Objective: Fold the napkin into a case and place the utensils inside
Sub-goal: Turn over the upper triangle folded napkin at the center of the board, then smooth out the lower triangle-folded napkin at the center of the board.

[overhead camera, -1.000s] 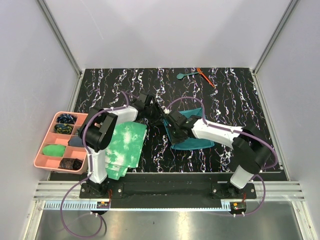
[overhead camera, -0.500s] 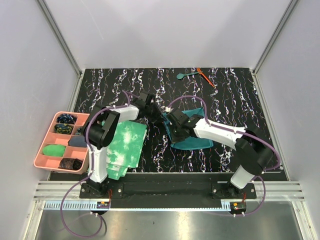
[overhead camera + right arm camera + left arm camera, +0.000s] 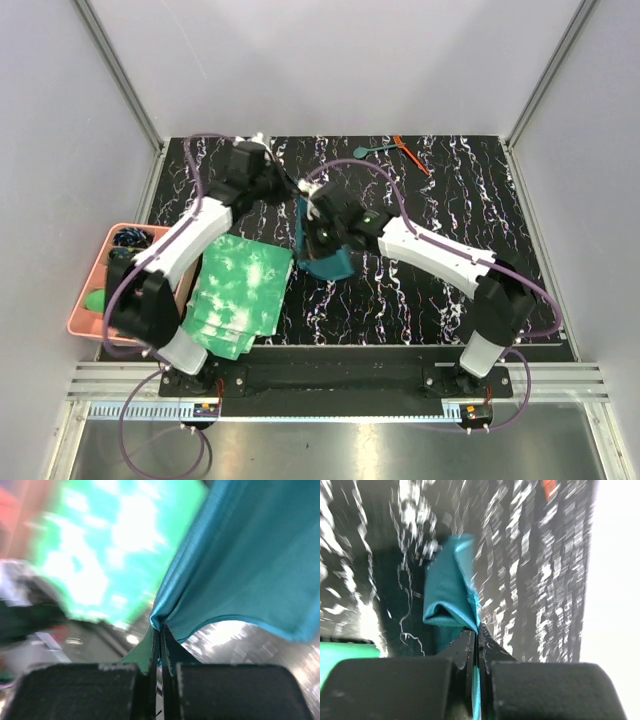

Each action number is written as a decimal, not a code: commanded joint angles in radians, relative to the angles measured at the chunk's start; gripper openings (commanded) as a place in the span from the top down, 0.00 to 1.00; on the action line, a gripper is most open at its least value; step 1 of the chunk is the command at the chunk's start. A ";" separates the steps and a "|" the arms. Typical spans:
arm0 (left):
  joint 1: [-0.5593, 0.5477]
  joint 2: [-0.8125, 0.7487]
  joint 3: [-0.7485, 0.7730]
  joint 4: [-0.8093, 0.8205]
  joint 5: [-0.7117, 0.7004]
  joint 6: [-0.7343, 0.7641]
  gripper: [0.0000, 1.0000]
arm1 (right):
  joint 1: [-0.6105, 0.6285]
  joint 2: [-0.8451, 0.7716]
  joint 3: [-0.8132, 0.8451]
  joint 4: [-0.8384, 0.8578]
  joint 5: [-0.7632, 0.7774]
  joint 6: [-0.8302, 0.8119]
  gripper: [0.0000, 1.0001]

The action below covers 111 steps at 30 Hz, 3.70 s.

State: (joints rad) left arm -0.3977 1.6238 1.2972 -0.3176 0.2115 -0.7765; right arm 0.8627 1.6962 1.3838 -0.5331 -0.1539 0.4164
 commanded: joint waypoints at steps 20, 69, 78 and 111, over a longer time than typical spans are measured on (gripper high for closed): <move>-0.355 0.507 0.497 0.041 -0.267 0.051 1.00 | -0.413 -0.516 -1.038 0.699 -0.484 0.383 1.00; -0.063 -0.197 0.263 -0.052 -0.179 0.108 1.00 | -0.087 -0.342 -0.058 -0.055 -0.458 0.160 1.00; -0.113 -0.185 0.206 -0.038 -0.208 0.111 1.00 | -0.086 -0.482 -0.354 0.185 -0.506 0.304 1.00; -0.353 0.304 0.598 -0.118 0.003 0.154 0.01 | -0.534 -0.621 -0.573 -0.208 0.123 0.268 0.07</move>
State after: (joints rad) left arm -0.8028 2.1780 2.0209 -0.4328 0.1658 -0.6502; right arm 0.4149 0.8867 0.6426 -0.7219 -0.1284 0.8684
